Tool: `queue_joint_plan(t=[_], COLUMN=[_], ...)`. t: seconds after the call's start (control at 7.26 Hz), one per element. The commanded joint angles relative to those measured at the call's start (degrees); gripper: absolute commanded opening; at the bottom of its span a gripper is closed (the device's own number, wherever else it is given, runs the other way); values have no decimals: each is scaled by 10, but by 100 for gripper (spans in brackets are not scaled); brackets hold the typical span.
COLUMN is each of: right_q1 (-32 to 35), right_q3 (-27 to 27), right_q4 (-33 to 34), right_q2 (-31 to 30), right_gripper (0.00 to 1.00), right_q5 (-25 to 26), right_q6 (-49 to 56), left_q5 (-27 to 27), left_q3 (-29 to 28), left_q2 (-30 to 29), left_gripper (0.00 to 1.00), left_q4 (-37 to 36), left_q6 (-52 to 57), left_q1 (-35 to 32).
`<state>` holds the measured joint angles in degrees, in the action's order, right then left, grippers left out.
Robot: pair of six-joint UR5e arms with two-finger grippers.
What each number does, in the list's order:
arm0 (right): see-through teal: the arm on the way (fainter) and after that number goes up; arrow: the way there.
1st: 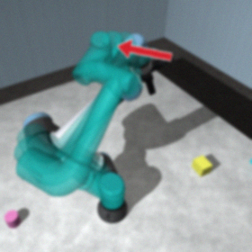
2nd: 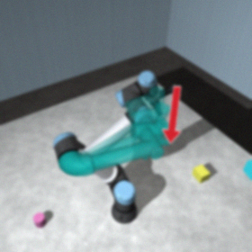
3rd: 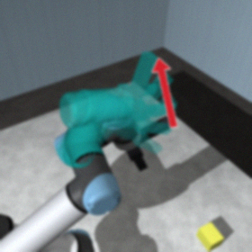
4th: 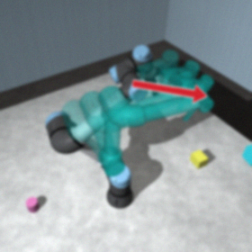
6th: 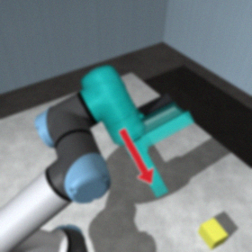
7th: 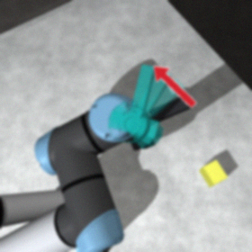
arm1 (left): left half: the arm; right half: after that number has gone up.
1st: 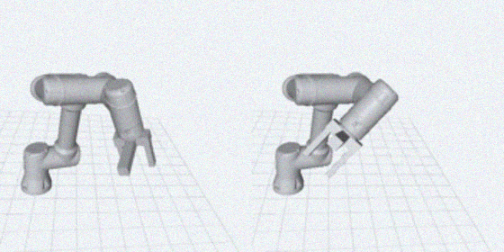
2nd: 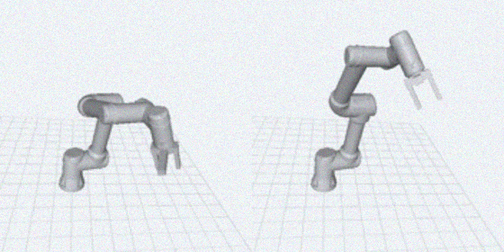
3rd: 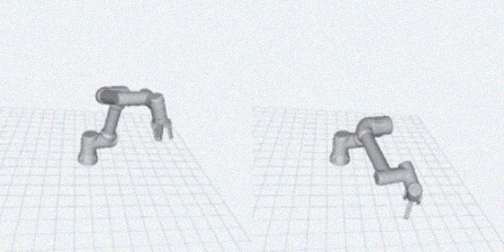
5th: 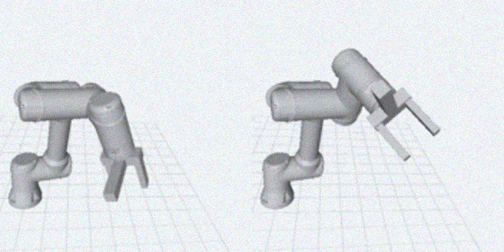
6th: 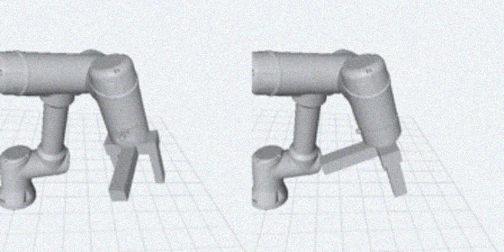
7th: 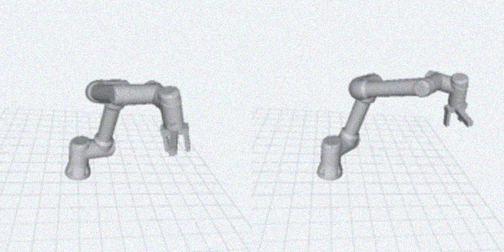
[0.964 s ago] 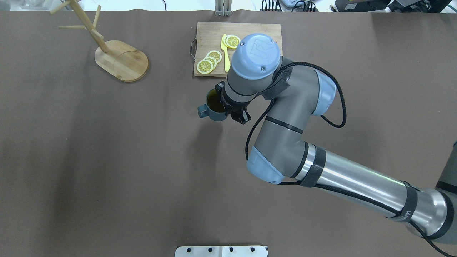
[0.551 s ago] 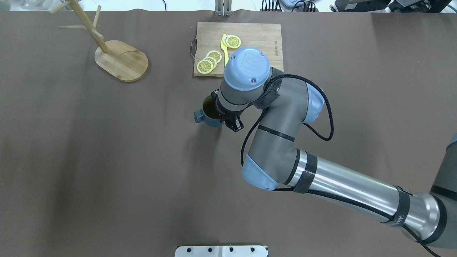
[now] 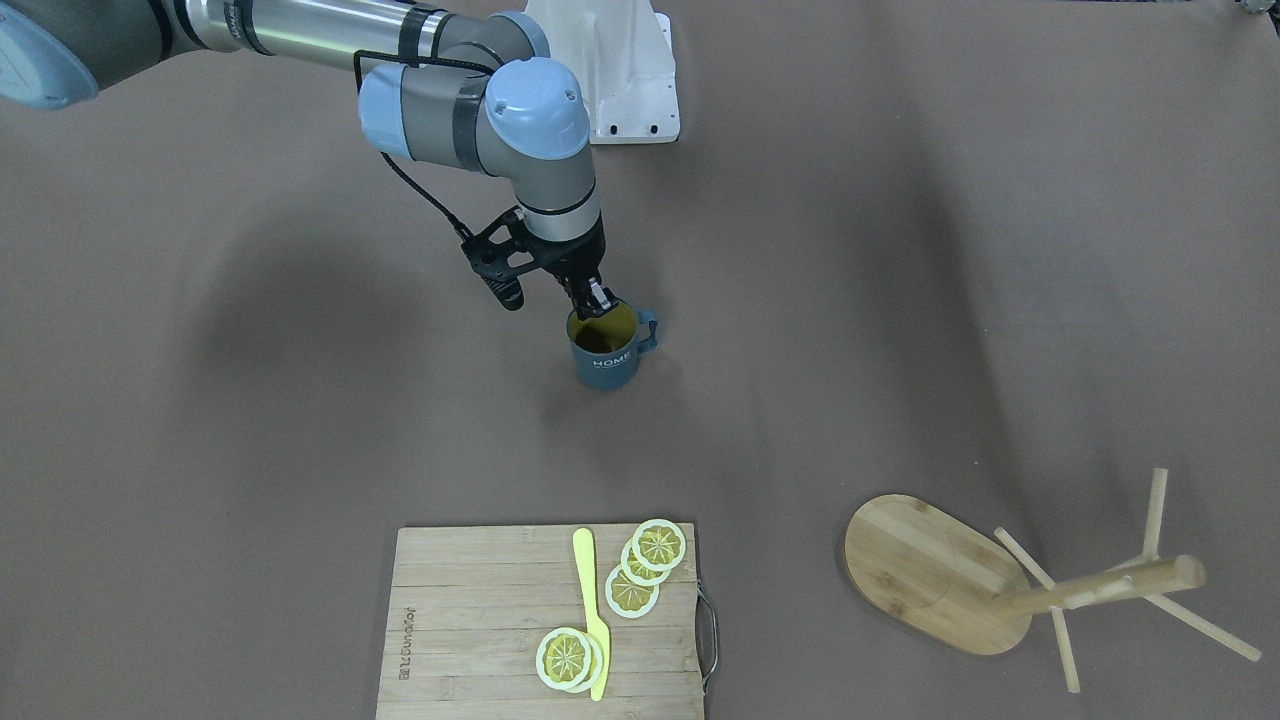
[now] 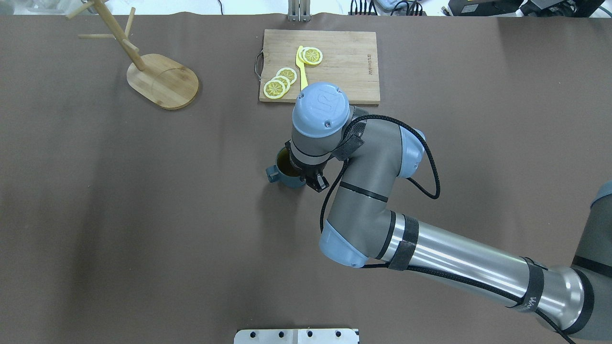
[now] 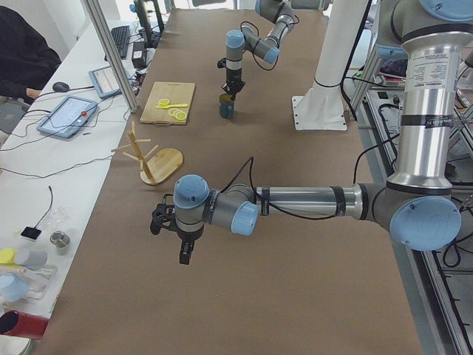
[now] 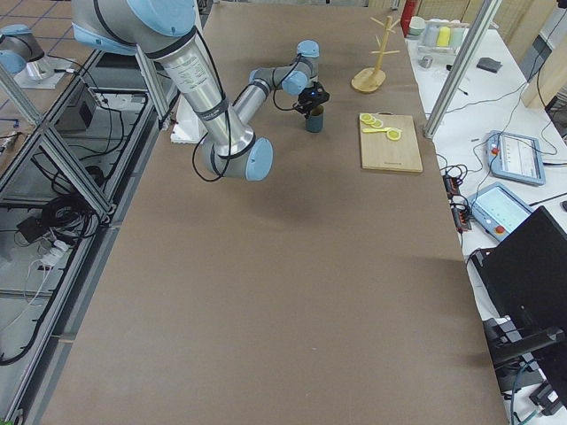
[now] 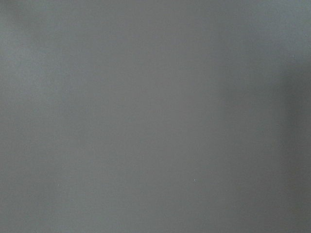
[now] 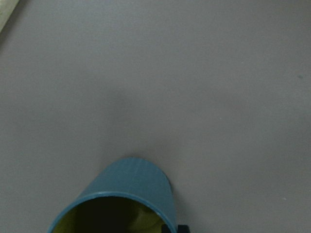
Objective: Hang cup on storage rack
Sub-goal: 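Lower the teal mug onto the table and open the right gripper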
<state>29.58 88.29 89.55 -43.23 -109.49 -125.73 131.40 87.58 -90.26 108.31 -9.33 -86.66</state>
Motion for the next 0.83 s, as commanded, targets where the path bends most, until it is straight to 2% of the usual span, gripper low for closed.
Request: queue_joint_plan(t=[0.0, 0.14, 0.41, 0.55, 0.69], right_q1=[5, 4, 3, 9, 21], right_q3=[32, 36, 36, 51, 111], right_q4=[40, 40, 40, 45, 73], right_q2=[1, 0, -4, -3, -20], right_gripper=[38, 99, 100, 100, 100], right_q5=[-6, -6, -2, -5, -1], right_q6=[28, 40, 44, 91, 161], left_q5=[-1, 0, -1, 0, 1], left_q3=[0, 0, 0, 0, 12], left_q2=[0, 0, -1, -2, -4], left_gripper=[98, 98, 98, 98, 98], left_q4=[1, 1, 0, 1, 2], left_q6=[0, 0, 0, 0, 0], left_q1=[0, 0, 0, 0, 0])
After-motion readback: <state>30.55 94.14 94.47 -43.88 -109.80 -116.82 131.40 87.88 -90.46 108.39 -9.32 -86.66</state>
